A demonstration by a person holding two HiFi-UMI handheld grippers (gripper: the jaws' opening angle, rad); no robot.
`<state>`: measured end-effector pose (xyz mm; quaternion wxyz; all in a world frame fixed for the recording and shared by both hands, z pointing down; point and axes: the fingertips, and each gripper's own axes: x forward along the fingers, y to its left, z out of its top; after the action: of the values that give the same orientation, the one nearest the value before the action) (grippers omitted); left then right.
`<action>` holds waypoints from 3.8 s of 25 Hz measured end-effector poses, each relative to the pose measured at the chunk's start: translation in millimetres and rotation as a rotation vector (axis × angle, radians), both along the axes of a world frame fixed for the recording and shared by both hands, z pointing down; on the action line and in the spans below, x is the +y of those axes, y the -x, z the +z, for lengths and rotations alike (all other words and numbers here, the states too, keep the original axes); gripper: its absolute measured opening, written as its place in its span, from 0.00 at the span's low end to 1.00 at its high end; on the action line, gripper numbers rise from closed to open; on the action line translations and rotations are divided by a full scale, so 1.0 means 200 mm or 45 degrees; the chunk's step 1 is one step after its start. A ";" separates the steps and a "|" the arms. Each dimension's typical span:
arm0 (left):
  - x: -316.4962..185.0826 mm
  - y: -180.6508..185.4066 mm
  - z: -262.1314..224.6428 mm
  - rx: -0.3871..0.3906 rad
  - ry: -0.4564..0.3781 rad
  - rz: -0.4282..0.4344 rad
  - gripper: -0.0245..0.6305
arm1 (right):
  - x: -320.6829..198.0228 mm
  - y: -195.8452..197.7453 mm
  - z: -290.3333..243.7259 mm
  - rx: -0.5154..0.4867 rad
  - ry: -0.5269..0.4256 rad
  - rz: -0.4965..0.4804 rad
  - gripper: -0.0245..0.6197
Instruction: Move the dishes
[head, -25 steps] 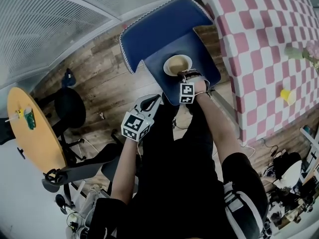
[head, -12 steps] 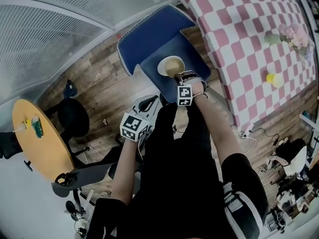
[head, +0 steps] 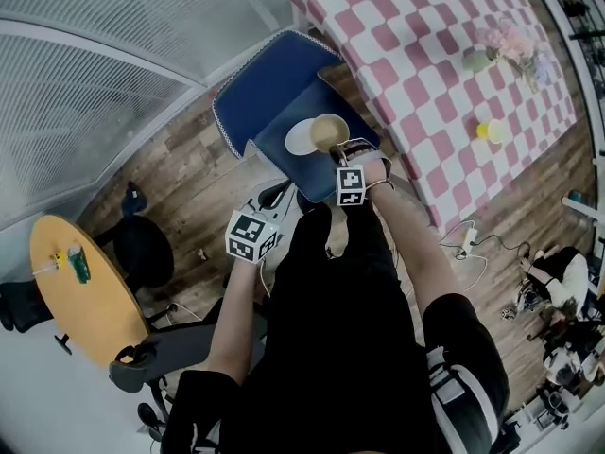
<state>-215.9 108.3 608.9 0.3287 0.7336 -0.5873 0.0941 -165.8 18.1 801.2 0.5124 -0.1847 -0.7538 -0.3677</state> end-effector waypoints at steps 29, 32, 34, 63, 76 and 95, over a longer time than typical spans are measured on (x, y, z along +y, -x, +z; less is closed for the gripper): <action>-0.26 -0.65 -0.37 -0.066 -0.105 0.366 0.07 | -0.57 -0.99 -0.64 -0.150 -0.255 0.496 0.08; -0.31 -0.80 -0.40 -0.070 -0.111 0.399 0.07 | -0.62 -1.14 -0.65 -0.149 -0.259 0.518 0.08; -0.35 -0.89 -0.40 -0.073 -0.112 0.408 0.07 | -0.63 -1.25 -0.64 -0.133 -0.249 0.534 0.08; -0.71 -1.81 -0.37 -0.067 -0.087 0.514 0.07 | -1.12 -2.49 -0.56 -0.004 -0.280 0.856 0.08; -0.75 -1.83 -0.38 -0.083 -0.087 0.502 0.07 | -1.23 -2.55 -0.56 -0.019 -0.272 0.937 0.22; -0.61 -1.76 -0.38 -0.082 -0.093 0.418 0.07 | -1.11 -2.28 -0.75 -0.290 -0.326 0.802 0.21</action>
<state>135.7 -13.8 532.0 0.2632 0.8277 -0.4728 0.1485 289.6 -203.4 651.3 0.5324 0.1643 -0.7738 -0.3014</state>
